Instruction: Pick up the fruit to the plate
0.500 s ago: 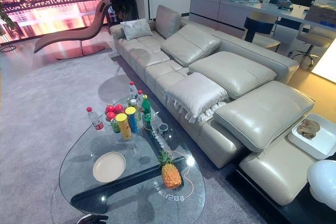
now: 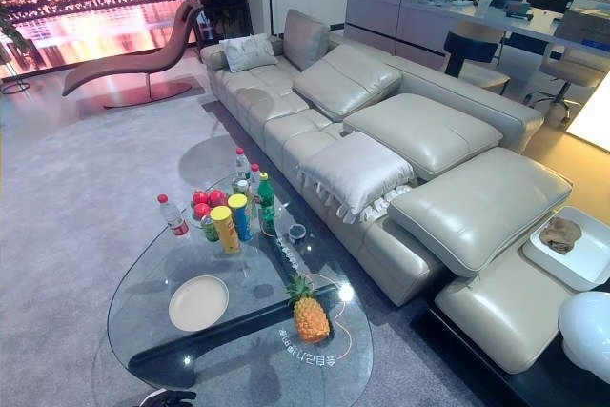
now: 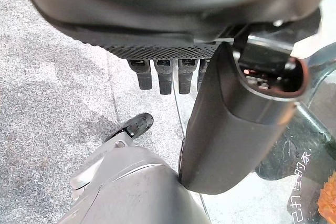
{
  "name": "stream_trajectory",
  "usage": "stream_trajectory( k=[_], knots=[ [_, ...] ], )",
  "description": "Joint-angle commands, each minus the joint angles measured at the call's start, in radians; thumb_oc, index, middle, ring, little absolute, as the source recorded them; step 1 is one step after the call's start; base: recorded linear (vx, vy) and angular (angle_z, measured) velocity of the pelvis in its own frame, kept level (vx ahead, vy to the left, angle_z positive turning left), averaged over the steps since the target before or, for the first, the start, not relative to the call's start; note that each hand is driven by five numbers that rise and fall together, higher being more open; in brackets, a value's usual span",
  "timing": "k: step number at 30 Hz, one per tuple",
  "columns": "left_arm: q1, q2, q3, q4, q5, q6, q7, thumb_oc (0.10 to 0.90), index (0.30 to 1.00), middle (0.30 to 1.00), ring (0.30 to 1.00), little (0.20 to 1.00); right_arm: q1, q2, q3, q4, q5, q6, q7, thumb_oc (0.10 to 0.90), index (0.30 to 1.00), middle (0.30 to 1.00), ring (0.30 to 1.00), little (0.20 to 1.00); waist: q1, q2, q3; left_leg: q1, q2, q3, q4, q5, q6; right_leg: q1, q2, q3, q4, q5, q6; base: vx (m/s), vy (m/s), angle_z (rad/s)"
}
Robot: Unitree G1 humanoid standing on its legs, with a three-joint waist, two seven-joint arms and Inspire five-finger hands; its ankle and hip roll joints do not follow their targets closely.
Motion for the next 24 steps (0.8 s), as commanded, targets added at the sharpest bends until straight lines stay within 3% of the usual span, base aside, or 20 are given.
stream_trajectory(
  k=[1,16,22,24],
  knots=[
    [-0.085,-0.008,-0.015,0.066,0.046,0.002,-0.005,0.8,0.9,0.9,0.9,0.9,-0.115,-0.024,-0.028,0.078,-0.007,-0.003,-0.019,0.8,0.9,0.9,0.9,0.9,0.036,-0.009,0.052,0.058,0.027,0.018,0.006,-0.062,-0.004,0.0,-0.055,-0.055,0.007,0.04,0.036,0.0,0.0,0.0],
    [-0.076,-0.002,-0.021,0.051,0.032,0.017,0.0,0.8,0.9,0.9,0.9,0.9,-0.125,-0.033,-0.022,0.065,-0.023,0.004,-0.023,0.8,0.9,0.9,0.9,0.9,0.046,-0.005,0.079,0.033,0.025,0.006,0.006,-0.049,-0.008,-0.016,-0.057,-0.059,0.004,0.05,0.038,0.01,-0.001,0.0],
    [-0.087,0.012,-0.041,0.025,-0.03,0.051,0.025,0.8,0.9,0.9,0.9,0.9,-0.148,-0.054,-0.024,0.056,0.022,0.019,-0.043,0.8,0.9,0.9,0.9,0.9,0.055,0.01,0.163,-0.047,0.017,-0.008,0.006,-0.016,-0.006,-0.091,-0.065,-0.064,0.007,0.075,0.036,-0.04,-0.013,0.01],
    [-0.106,0.023,-0.037,0.017,-0.064,0.049,0.037,0.8,0.9,0.9,0.9,0.9,-0.167,-0.066,-0.033,0.048,0.039,0.023,-0.068,0.8,0.9,0.9,0.9,0.9,0.05,0.024,0.226,-0.103,0.006,-0.025,0.006,0.006,-0.001,-0.151,-0.063,-0.055,0.023,0.086,0.027,-0.2,-0.009,0.05]
  ],
)
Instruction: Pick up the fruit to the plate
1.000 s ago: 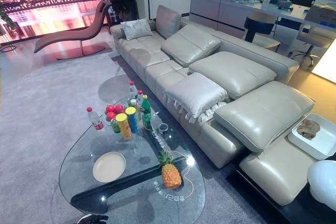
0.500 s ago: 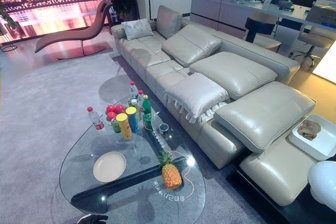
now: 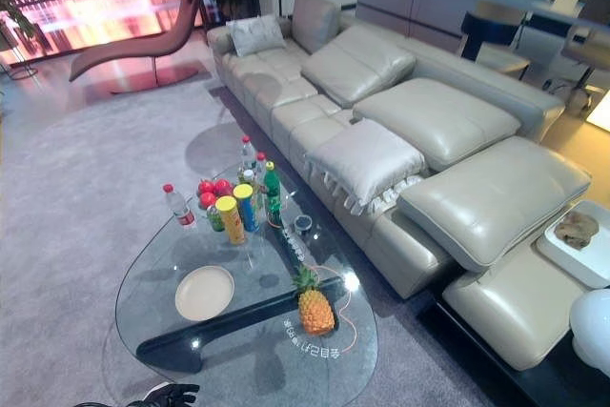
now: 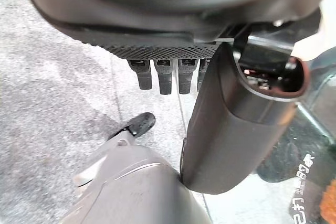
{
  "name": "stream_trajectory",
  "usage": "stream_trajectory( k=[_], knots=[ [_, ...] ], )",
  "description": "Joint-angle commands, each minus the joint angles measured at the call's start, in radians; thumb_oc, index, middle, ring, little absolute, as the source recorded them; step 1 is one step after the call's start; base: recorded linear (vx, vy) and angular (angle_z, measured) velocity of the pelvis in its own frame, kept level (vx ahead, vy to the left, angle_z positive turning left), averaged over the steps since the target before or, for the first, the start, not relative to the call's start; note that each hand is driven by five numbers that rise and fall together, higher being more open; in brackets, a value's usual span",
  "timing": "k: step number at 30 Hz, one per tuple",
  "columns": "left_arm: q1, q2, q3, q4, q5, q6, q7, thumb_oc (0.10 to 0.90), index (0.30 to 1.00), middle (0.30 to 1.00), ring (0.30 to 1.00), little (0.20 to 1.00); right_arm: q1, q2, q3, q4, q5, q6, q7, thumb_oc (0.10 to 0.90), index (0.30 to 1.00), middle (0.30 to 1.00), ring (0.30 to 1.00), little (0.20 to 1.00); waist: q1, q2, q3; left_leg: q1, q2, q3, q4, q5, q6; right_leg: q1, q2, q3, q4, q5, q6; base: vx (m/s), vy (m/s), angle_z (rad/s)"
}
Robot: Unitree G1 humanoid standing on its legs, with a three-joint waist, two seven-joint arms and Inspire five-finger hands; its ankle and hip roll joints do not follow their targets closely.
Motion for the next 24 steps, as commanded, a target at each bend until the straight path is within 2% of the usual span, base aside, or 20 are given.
stream_trajectory(
  k=[1,4,6,8,10,11,13,16,19,21,24],
  knots=[
    [-0.087,0.032,-0.029,0.061,-0.051,0.024,0.035,0.8,0.9,0.9,0.9,0.9,-0.137,-0.046,-0.036,0.045,0.043,0.016,-0.064,0.8,0.9,0.9,0.9,0.9,0.027,-0.003,0.164,-0.038,0.006,-0.018,-0.001,-0.009,0.009,-0.1,-0.065,-0.044,0.031,0.066,0.022,-0.25,-0.003,0.06],
    [-0.122,0.052,-0.008,0.062,-0.113,0.014,0.053,0.8,0.9,0.9,0.9,0.9,-0.175,-0.063,-0.043,0.044,0.077,0.018,-0.099,0.8,0.9,0.9,0.9,0.9,0.021,0.017,0.243,-0.115,-0.016,-0.047,-0.001,0.007,0.019,-0.19,-0.056,-0.018,0.059,0.069,0.005,-0.2,-0.006,0.09],
    [-0.145,0.07,0.01,0.051,-0.157,0.005,-0.009,0.8,0.9,0.9,0.9,0.9,-0.201,-0.078,-0.044,0.04,0.085,0.011,-0.113,0.8,0.9,0.9,0.9,0.9,0.02,0.022,0.282,-0.153,-0.029,-0.054,-0.001,0.014,0.022,-0.226,-0.056,-0.007,0.056,0.081,0.004,-0.15,-0.006,0.16],
    [-0.181,0.098,0.0,0.028,-0.296,0.022,-0.243,0.8,0.9,0.9,0.9,0.9,-0.254,-0.115,-0.049,0.012,0.126,-0.01,-0.136,0.8,0.9,0.9,0.9,0.9,0.026,0.025,0.329,-0.201,-0.041,-0.051,-0.001,0.019,0.022,-0.275,-0.062,-0.01,0.055,0.098,0.008,-0.13,-0.015,0.05],
    [-0.194,0.105,-0.011,0.017,-0.361,0.029,-0.316,0.8,0.9,0.9,0.9,0.9,-0.284,-0.134,-0.054,-0.007,0.116,-0.032,-0.151,0.8,0.9,0.9,0.9,0.9,0.028,0.028,0.35,-0.228,-0.044,-0.05,-0.001,0.025,0.023,-0.31,-0.064,-0.01,0.07,0.101,0.011,-0.1,0.002,-0.01],
    [-0.217,0.11,-0.02,0.007,-0.446,0.039,-0.352,0.8,0.9,0.9,0.9,0.9,-0.33,-0.157,-0.055,-0.032,0.077,-0.058,-0.177,0.8,0.9,0.9,0.9,0.9,0.027,0.031,0.38,-0.26,-0.046,-0.047,-0.001,0.034,0.024,-0.352,-0.062,-0.007,0.097,0.097,0.01,-0.11,0.016,-0.01],
    [-0.247,0.09,-0.03,-0.008,-0.556,0.004,-0.305,0.8,0.9,0.9,0.9,0.9,-0.36,-0.139,-0.032,-0.072,0.104,-0.094,-0.262,0.8,0.9,0.9,0.9,0.9,0.03,0.035,0.41,-0.321,-0.051,-0.05,0.015,0.05,0.022,-0.429,-0.06,0.005,0.153,0.085,0.009,-0.16,0.021,-0.03],
    [-0.285,0.088,0.026,-0.076,-0.708,-0.041,-0.175,0.8,0.9,0.9,0.9,0.9,-0.345,-0.134,-0.037,-0.165,0.112,-0.139,-0.392,0.8,0.9,0.9,0.9,0.9,0.021,0.032,0.413,-0.455,-0.059,-0.054,0.113,0.034,0.027,-0.563,-0.058,0.021,0.241,0.061,0.003,-0.13,0.012,-0.08],
    [-0.292,0.095,0.079,-0.135,-0.772,-0.081,-0.1,0.8,0.9,0.9,0.9,0.9,-0.321,-0.131,-0.053,-0.246,0.122,-0.165,-0.483,0.8,0.9,0.9,0.9,0.9,0.012,0.028,0.413,-0.563,-0.06,-0.062,0.213,0.01,0.028,-0.663,-0.054,0.038,0.313,0.038,-0.008,-0.08,-0.004,0.04],
    [-0.3,0.102,0.107,-0.166,-0.797,-0.111,-0.059,0.8,0.9,0.9,0.9,0.9,-0.316,-0.129,-0.064,-0.287,0.104,-0.213,-0.56,0.8,0.9,0.9,0.9,0.9,0.01,0.028,0.413,-0.644,-0.06,-0.056,0.304,-0.014,0.031,-0.747,-0.052,0.041,0.397,0.013,-0.014,-0.07,-0.025,0.09],
    [-0.31,0.104,0.126,-0.174,-0.812,-0.141,0.004,0.8,0.9,0.9,0.9,0.9,-0.324,-0.13,-0.069,-0.305,0.103,-0.237,-0.621,0.8,0.9,0.9,0.9,0.9,0.012,0.023,0.413,-0.715,-0.065,-0.065,0.405,-0.053,0.039,-0.81,-0.056,0.047,0.482,-0.017,-0.02,-0.03,-0.043,0.17]
  ],
)
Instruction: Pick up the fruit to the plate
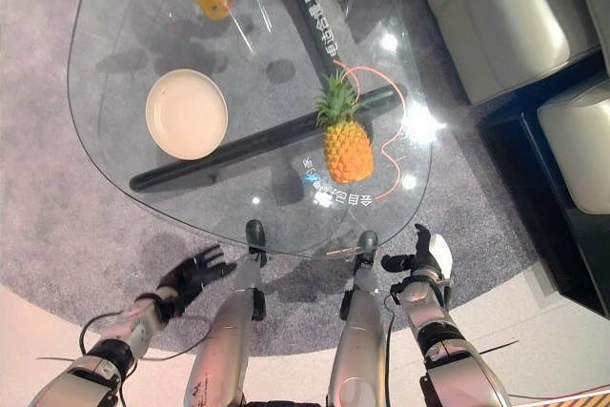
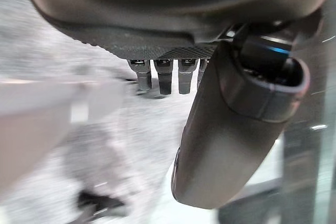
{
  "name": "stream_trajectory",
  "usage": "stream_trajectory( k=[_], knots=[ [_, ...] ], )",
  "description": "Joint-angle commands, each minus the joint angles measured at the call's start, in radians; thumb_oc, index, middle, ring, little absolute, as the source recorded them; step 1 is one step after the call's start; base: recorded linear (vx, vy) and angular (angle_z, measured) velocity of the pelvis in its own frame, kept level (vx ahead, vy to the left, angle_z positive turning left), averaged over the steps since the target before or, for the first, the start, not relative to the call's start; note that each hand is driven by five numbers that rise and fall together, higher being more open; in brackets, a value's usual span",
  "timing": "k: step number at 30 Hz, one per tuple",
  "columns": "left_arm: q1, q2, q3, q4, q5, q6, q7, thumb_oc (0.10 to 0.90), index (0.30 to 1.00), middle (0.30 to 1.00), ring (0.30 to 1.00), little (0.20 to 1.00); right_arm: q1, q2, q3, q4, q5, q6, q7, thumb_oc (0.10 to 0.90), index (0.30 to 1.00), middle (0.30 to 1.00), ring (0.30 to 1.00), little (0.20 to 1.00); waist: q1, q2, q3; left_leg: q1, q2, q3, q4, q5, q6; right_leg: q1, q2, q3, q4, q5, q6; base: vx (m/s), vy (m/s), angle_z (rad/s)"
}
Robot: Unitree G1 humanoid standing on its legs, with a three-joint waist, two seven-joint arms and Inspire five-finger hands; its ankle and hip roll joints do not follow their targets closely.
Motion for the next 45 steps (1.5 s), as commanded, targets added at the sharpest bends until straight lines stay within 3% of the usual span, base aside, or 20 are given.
stream_trajectory(
  k=[1,11,25,29,31,35,41,45],
  knots=[
    [0.031,0.039,0.06,0.036,-0.052,-0.066,0.102,0.8,0.9,0.9,0.9,0.9,0.061,-0.037,-0.049,-0.034,0.01,-0.043,-0.131,0.8,0.9,0.9,0.9,0.9,0.01,-0.039,-0.009,-0.157,0.002,-0.018,0.314,-0.171,-0.011,-0.152,0.026,0.001,0.129,0.014,-0.037,0.0,-0.02,0.06],
    [0.03,0.031,0.099,0.038,-0.032,-0.158,0.274,0.8,0.9,0.9,0.9,0.9,0.025,-0.045,-0.064,-0.034,0.035,-0.136,-0.165,0.8,0.9,0.9,0.9,0.9,0.016,-0.04,-0.009,-0.272,0.008,-0.047,0.444,-0.222,0.005,-0.275,0.042,0.038,0.239,-0.018,-0.054,0.01,-0.005,-0.04],
    [0.014,0.032,0.081,0.052,-0.036,-0.174,0.299,0.8,0.9,0.9,0.9,0.9,-0.046,-0.074,-0.03,-0.017,0.069,-0.174,-0.163,0.8,0.9,0.9,0.9,0.9,0.034,-0.057,-0.009,-0.297,0.01,-0.062,0.434,-0.211,-0.009,-0.29,0.047,0.009,0.212,-0.005,-0.062,0.0,0.001,-0.01],
    [0.012,0.04,0.076,0.06,-0.036,-0.165,0.288,0.8,0.9,0.9,0.9,0.9,-0.06,-0.099,-0.068,-0.016,0.209,-0.201,-0.181,0.8,0.9,0.9,0.9,0.9,0.036,-0.06,-0.009,-0.296,0.013,-0.066,0.444,-0.216,-0.011,-0.286,0.045,0.009,0.216,-0.007,-0.062,0.0,0.0,0.0],
    [0.017,0.044,0.076,0.069,-0.033,-0.168,0.277,0.8,0.9,0.9,0.9,0.9,-0.073,-0.115,-0.142,-0.005,0.365,-0.271,-0.176,0.8,0.9,0.9,0.9,0.9,0.038,-0.061,-0.009,-0.29,0.015,-0.064,0.439,-0.22,-0.012,-0.276,0.047,0.005,0.209,-0.008,-0.061,0.0,0.0,0.0],
    [0.038,0.044,0.067,0.059,-0.026,-0.173,0.279,0.8,0.9,0.9,0.9,0.9,-0.088,-0.143,-0.22,-0.087,0.477,-0.342,-0.233,0.8,0.9,0.9,0.9,0.9,0.04,-0.066,-0.009,-0.277,0.014,-0.063,0.425,-0.219,-0.011,-0.264,0.049,-0.001,0.196,-0.002,-0.058,0.0,0.0,0.0],
    [0.056,0.046,0.058,0.034,-0.034,-0.175,0.289,0.8,0.9,0.9,0.9,0.9,-0.126,-0.19,-0.241,-0.31,0.399,-0.393,-0.446,0.8,0.9,0.9,0.9,0.9,0.033,-0.067,-0.009,-0.26,0.008,-0.059,0.396,-0.209,-0.008,-0.25,0.05,-0.006,0.171,0.011,-0.055,0.0,0.0,0.0],
    [0.053,0.041,0.061,0.028,-0.033,-0.17,0.292,0.8,0.9,0.9,0.9,0.9,-0.147,-0.203,-0.24,-0.461,0.277,-0.411,-0.49,0.8,0.9,0.9,0.9,0.9,0.028,-0.063,-0.009,-0.253,0.002,-0.057,0.383,-0.206,-0.005,-0.249,0.048,-0.005,0.166,0.011,-0.052,-0.01,0.043,0.0]
  ],
)
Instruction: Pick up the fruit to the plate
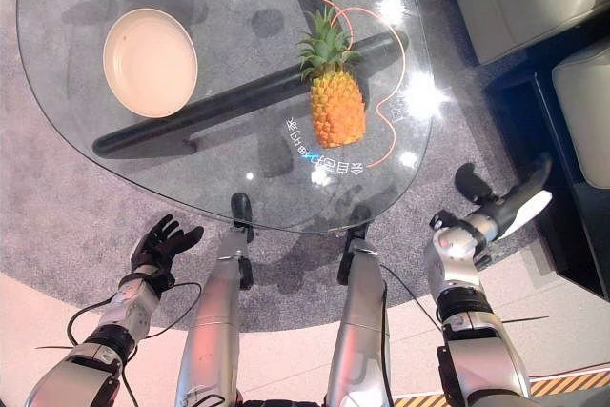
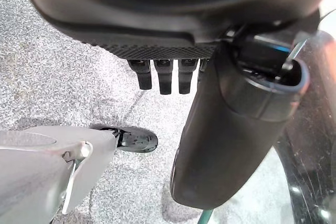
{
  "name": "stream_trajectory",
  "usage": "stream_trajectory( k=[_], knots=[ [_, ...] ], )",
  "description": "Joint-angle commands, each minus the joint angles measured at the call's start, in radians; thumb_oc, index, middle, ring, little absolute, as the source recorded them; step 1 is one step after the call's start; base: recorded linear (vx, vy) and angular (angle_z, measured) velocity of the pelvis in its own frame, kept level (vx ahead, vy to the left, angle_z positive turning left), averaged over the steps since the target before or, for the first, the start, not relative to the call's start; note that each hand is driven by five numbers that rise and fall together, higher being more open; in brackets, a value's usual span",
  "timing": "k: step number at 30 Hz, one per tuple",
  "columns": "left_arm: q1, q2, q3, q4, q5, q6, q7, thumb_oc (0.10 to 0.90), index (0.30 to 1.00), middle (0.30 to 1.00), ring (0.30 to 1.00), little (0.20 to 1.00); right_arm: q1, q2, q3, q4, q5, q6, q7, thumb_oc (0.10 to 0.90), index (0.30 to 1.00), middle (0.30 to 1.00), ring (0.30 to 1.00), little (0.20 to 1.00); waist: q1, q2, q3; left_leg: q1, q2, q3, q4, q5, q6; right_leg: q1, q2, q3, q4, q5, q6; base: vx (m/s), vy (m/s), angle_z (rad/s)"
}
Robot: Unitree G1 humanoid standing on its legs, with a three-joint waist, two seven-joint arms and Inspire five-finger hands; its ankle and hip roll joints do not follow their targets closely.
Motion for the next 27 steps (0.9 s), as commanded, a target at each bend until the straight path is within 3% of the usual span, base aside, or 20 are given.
stream_trajectory(
  k=[1,5,7,16,27],
  knots=[
    [0.063,0.04,0.016,0.018,-0.008,-0.033,0.028,0.8,0.9,0.9,0.9,0.9,-0.006,-0.074,-0.037,-0.166,-0.168,-0.082,-0.1,0.8,0.9,0.9,0.9,0.9,0.002,-0.034,-0.021,-0.007,-0.047,-0.015,0.114,-0.115,0.023,0.021,0.007,-0.043,-0.128,0.111,0.016,-0.02,0.051,0.01],
    [0.066,0.03,0.025,0.017,-0.008,-0.034,0.022,0.8,0.9,0.9,0.9,0.9,-0.002,-0.06,-0.007,-0.329,-0.275,-0.05,-0.08,0.8,0.9,0.9,0.9,0.9,-0.003,-0.029,-0.021,-0.003,-0.053,-0.012,0.102,-0.111,0.025,0.019,0.005,-0.039,-0.133,0.109,0.018,-0.01,0.046,0.01],
    [0.071,0.02,0.032,0.015,-0.006,-0.039,0.025,0.8,0.9,0.9,0.9,0.9,0.01,-0.045,0.026,-0.421,-0.313,-0.001,-0.026,0.8,0.9,0.9,0.9,0.9,-0.008,-0.027,-0.021,-0.003,-0.056,-0.01,0.098,-0.107,0.025,0.017,0.004,-0.035,-0.138,0.109,0.017,0.0,0.058,0.0],
    [0.104,-0.01,0.043,-0.006,0.005,-0.058,0.028,0.8,0.9,0.9,0.9,0.9,0.051,0.036,0.135,-0.593,-0.308,0.09,0.158,0.8,0.9,0.9,0.9,0.9,-0.011,-0.023,-0.021,0.014,-0.061,0.004,0.066,-0.091,0.022,0.034,0.003,-0.034,-0.167,0.11,0.01,0.0,0.03,-0.01],
    [0.105,-0.045,0.013,-0.008,0.015,-0.057,0.033,0.8,0.9,0.9,0.9,0.9,0.046,0.081,0.249,-0.672,-0.288,0.168,0.233,0.8,0.9,0.9,0.9,0.9,-0.006,-0.014,-0.021,0.029,-0.064,0.022,0.049,-0.081,0.021,0.047,-0.004,-0.044,-0.177,0.109,0.002,0.0,0.0,0.0]
  ],
)
